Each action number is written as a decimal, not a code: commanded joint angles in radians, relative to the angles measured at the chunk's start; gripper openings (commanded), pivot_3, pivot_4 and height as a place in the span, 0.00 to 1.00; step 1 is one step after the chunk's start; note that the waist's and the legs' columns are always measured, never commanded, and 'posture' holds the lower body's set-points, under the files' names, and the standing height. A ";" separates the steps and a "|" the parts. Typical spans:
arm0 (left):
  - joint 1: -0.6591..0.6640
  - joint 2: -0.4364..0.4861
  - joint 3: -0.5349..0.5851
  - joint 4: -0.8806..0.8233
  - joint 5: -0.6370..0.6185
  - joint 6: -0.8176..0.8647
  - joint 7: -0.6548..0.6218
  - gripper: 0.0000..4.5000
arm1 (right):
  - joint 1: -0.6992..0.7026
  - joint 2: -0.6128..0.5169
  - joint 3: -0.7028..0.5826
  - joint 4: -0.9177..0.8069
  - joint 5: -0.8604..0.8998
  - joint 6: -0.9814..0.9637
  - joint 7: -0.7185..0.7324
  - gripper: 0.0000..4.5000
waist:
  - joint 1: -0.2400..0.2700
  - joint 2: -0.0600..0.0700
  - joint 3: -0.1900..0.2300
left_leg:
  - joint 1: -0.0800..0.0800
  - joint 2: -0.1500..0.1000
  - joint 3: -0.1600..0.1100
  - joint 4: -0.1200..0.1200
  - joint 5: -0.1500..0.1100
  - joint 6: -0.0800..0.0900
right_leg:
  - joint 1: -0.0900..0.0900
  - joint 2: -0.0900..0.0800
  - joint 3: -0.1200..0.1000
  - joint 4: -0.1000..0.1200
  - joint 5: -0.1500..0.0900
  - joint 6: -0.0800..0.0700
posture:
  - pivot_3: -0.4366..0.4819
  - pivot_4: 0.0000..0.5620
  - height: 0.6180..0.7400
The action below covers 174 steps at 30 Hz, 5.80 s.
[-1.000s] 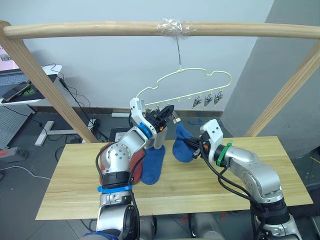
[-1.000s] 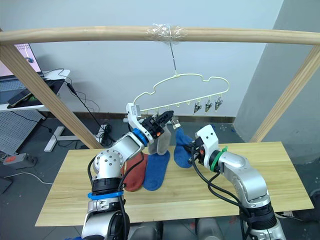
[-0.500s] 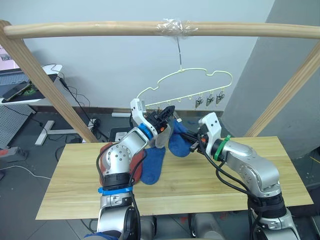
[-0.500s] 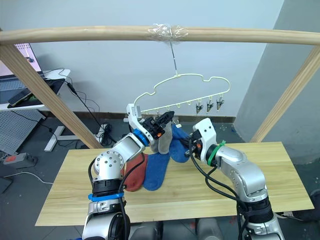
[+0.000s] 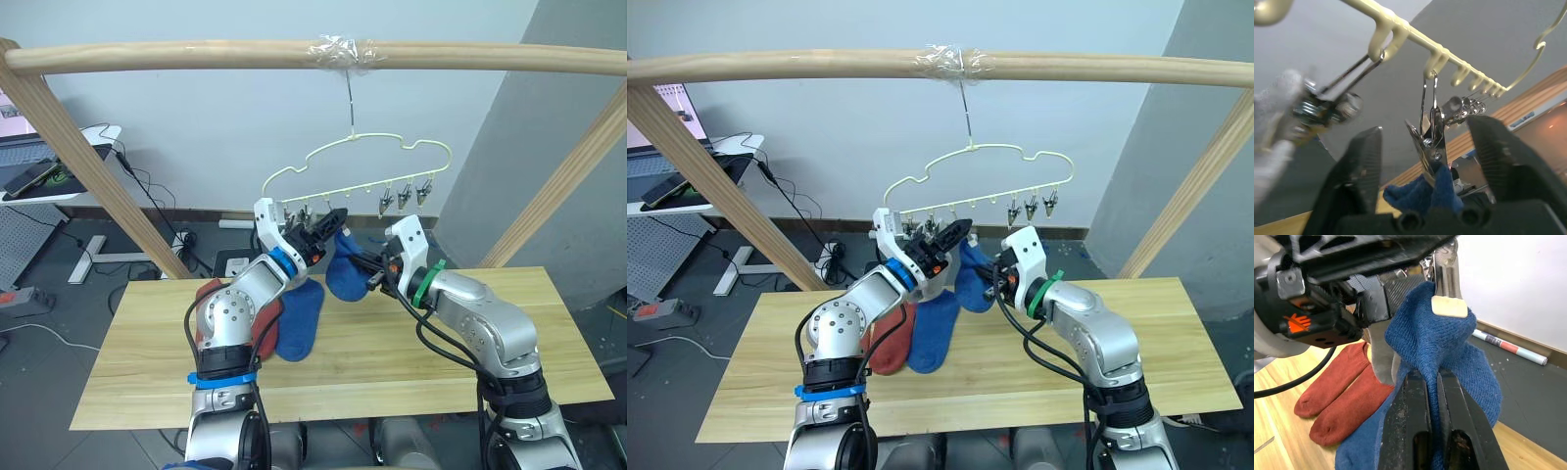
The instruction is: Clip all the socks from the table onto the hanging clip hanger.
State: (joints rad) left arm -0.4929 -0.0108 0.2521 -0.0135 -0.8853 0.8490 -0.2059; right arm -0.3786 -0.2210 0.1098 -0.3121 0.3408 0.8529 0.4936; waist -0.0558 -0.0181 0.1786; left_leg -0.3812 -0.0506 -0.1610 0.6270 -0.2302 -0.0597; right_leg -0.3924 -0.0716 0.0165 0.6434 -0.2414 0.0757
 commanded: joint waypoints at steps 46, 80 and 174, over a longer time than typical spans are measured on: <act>0.404 0.472 -0.215 -0.471 0.360 -0.492 -0.439 1.00 | -0.190 0.096 -0.076 0.323 -0.181 -0.461 -0.250 0.91 | 0.023 0.004 -0.022 | -0.002 0.012 0.011 -0.003 0.001 -0.002 | -0.012 0.011 0.007 0.004 0.007 -0.015 | 0.48 0.13 1.00; 0.410 0.473 -0.221 -0.508 0.364 -0.475 -0.429 1.00 | -0.314 0.198 -0.158 0.528 -0.127 -0.508 -0.271 0.91 | 0.023 0.004 -0.022 | 0.003 0.015 0.026 -0.002 0.001 -0.002 | -0.013 0.017 0.024 0.004 0.012 -0.012 | 0.51 0.16 1.00; 0.402 0.457 -0.236 -0.507 0.376 -0.455 -0.413 1.00 | -0.337 0.204 -0.122 0.575 -0.145 -0.536 -0.269 0.50 | 0.023 0.005 -0.021 | 0.002 0.015 0.026 -0.003 0.001 -0.001 | -0.014 0.017 0.024 0.003 0.007 -0.010 | 0.51 0.22 1.00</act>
State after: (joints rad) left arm -0.0778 0.4383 0.0052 -0.4801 -0.5064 0.4046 -0.6194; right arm -0.6867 -0.0217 -0.0141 0.2905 0.1962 0.3388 0.2177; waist -0.0329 -0.0132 0.1581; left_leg -0.3788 -0.0355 -0.1353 0.6242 -0.2295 -0.0612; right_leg -0.4062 -0.0545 0.0406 0.6462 -0.2339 0.0654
